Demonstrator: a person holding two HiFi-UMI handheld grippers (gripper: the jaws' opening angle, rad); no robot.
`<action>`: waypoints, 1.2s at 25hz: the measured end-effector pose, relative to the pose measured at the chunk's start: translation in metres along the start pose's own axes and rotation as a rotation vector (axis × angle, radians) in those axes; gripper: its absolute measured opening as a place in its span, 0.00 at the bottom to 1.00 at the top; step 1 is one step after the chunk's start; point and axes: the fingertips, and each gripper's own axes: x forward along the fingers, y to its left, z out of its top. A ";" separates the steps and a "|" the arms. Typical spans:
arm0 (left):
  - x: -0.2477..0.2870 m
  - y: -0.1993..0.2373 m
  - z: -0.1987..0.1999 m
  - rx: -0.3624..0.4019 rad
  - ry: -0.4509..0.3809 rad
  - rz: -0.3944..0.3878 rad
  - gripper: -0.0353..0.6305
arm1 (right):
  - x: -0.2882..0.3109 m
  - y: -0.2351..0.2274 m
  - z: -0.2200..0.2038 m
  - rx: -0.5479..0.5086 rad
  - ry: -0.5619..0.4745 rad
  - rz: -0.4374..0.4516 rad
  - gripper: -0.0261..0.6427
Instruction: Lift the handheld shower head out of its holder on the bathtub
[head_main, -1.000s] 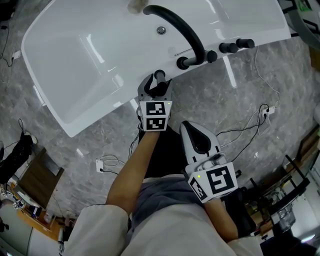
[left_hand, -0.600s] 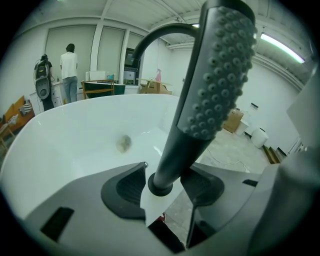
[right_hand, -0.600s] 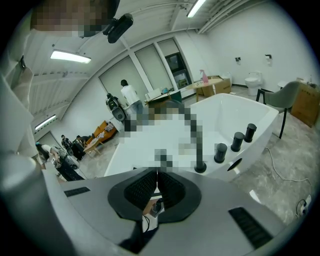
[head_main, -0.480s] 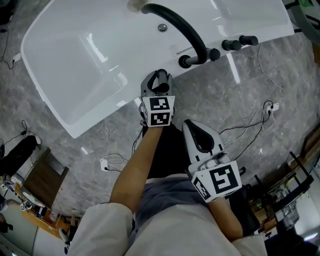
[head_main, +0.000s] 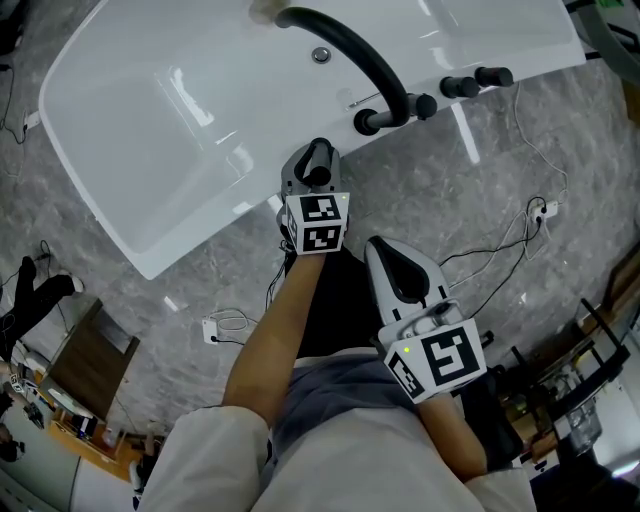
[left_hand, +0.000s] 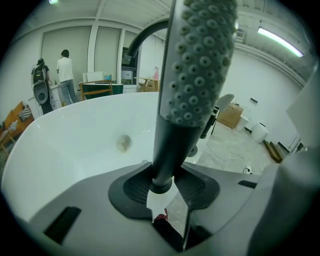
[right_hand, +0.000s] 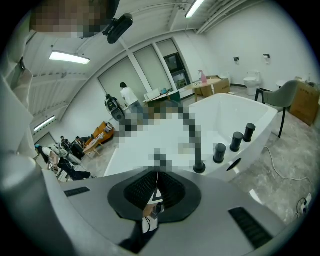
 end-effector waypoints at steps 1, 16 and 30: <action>0.000 0.000 0.000 0.002 -0.002 -0.001 0.26 | 0.000 0.001 0.000 -0.001 -0.001 0.001 0.07; -0.005 -0.002 0.001 0.034 0.005 -0.012 0.26 | 0.001 0.001 0.008 -0.008 -0.028 -0.005 0.07; -0.019 -0.006 0.012 0.061 -0.012 -0.017 0.26 | -0.003 0.006 0.019 -0.009 -0.063 0.006 0.07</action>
